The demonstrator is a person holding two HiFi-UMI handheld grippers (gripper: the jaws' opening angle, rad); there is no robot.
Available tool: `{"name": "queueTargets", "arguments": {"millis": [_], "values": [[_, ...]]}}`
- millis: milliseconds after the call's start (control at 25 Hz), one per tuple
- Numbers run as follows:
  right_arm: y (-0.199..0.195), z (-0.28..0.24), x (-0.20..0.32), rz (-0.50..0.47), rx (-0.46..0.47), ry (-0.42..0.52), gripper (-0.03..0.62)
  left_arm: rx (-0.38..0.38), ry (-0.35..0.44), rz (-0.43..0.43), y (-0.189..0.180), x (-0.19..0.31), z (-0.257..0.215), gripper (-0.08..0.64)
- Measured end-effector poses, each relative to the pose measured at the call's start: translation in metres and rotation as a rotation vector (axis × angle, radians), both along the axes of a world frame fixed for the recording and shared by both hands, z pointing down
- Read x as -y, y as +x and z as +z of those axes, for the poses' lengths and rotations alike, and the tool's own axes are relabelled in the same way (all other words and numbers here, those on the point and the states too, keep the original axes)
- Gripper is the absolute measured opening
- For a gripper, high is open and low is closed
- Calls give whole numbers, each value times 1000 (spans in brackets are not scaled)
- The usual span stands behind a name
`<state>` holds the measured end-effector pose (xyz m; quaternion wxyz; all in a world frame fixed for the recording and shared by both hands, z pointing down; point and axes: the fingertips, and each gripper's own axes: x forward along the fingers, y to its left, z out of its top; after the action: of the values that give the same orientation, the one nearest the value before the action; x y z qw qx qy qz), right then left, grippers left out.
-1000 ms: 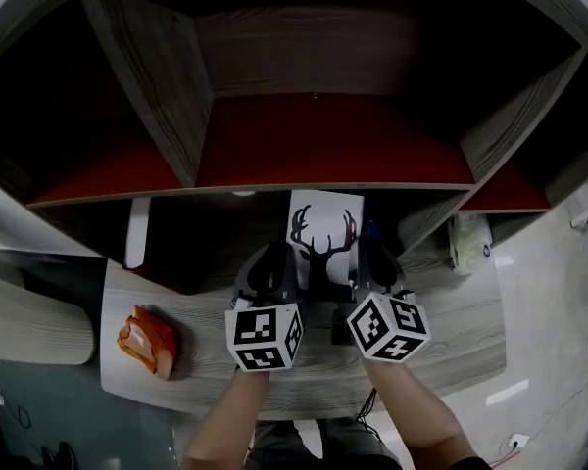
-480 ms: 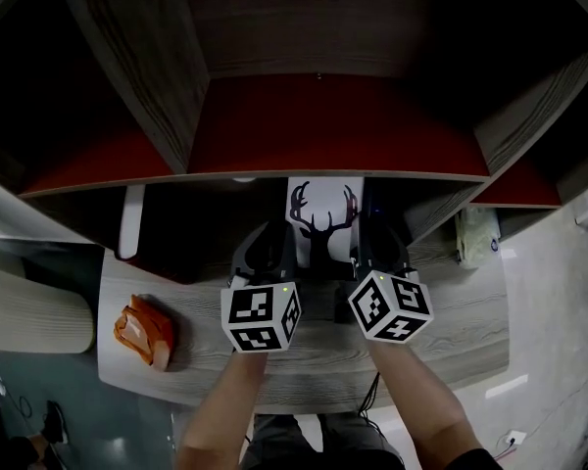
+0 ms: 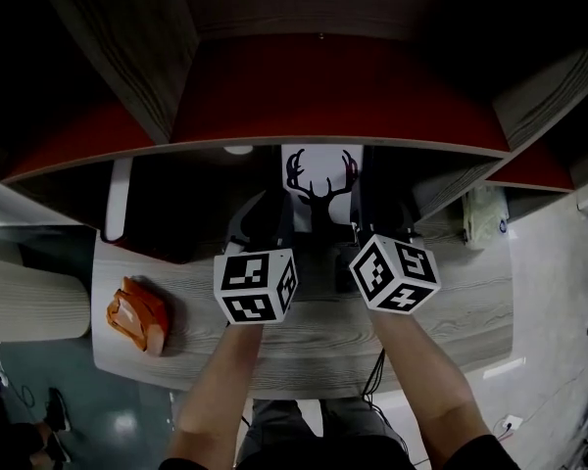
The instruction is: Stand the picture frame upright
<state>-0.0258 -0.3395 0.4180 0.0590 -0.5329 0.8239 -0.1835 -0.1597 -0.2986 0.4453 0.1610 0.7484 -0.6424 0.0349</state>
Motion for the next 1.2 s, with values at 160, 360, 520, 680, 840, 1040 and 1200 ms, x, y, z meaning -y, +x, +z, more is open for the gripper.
{"name": "queueTargets", "arguments": {"millis": [160,360,520,680,840,1040,1200], "values": [[-1,6,5,-6,-11,-5,72,2,-12,-1,-1,7,6,71],[-3,13,10,-15,-21,-14,72,28,-22,1,-3,13,11,71],[-4,18,14,-22,-25,-24,71,36,-29,-1,-4,17,14,71],[-5,19,17,-30,-24,-26,71,42,-33,-6,-5,21,17,71],[-6,19,21,-32,-36,-21,71,51,-37,-1,-4,25,20,71],[-9,19,25,-42,-51,-12,72,53,-38,-9,-7,31,21,71],[-9,21,26,-43,-53,-15,71,59,-37,-11,-8,33,21,71]]}}
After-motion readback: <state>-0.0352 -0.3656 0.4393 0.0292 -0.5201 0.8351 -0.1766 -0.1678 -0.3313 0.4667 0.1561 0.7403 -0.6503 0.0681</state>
